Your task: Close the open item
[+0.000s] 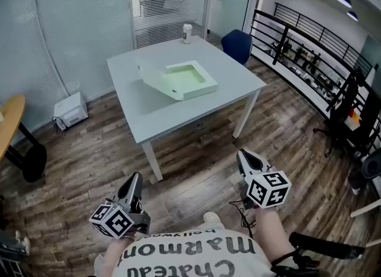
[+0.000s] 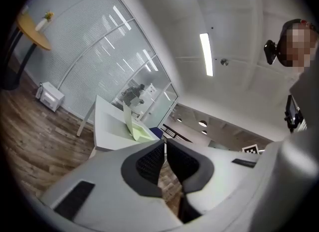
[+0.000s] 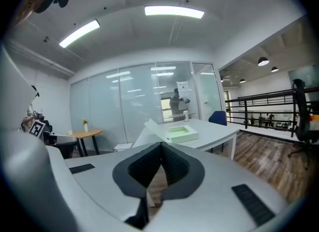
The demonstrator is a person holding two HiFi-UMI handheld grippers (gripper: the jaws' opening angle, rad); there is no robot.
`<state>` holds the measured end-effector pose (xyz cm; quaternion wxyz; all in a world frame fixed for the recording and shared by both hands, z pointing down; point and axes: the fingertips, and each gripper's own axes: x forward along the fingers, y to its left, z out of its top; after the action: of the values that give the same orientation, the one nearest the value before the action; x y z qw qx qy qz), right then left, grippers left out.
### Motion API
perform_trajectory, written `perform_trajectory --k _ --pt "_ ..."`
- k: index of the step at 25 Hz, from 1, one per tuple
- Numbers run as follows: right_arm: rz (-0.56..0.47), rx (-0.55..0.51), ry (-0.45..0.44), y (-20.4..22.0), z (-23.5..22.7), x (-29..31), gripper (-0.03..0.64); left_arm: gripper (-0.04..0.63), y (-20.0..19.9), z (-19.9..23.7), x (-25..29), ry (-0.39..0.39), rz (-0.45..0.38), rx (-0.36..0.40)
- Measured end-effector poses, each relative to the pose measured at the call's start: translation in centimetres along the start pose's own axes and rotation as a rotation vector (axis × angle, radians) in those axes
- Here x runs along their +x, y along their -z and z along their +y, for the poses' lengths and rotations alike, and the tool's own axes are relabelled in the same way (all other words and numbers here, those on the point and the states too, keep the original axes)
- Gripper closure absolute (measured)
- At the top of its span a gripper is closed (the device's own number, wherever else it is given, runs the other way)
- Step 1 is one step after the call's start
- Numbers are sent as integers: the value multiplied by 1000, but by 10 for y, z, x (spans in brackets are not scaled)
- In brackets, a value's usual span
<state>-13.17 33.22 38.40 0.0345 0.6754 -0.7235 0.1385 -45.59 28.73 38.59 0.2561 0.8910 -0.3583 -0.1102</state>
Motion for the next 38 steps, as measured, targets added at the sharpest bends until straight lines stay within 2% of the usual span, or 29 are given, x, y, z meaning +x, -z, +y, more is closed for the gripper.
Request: perform_trajectory --k 7,12,14,18,26,33,38 --pt "25 58 21 18 -6 7 617 584 4 18 9 -21 14 -8" --pt "71 -55 75 16 -27 44 616 584 4 33 39 -38 20 -17" --pt "86 -68 76 11 -36 66 617 584 -7 39 54 -47 4 -12" --pt "79 -56 31 -9 -52 118 617 584 -28 53 92 -76 -31 12" --pt "80 -114 -60 -55 -89 212 616 584 -59 69 174 -118 -96 36" --pt "77 -130 -107 -74 -130 271 616 584 -67 82 237 -156 -143 41" --pt "88 -138 -153 -76 -152 303 617 584 -55 82 275 -161 -148 38"
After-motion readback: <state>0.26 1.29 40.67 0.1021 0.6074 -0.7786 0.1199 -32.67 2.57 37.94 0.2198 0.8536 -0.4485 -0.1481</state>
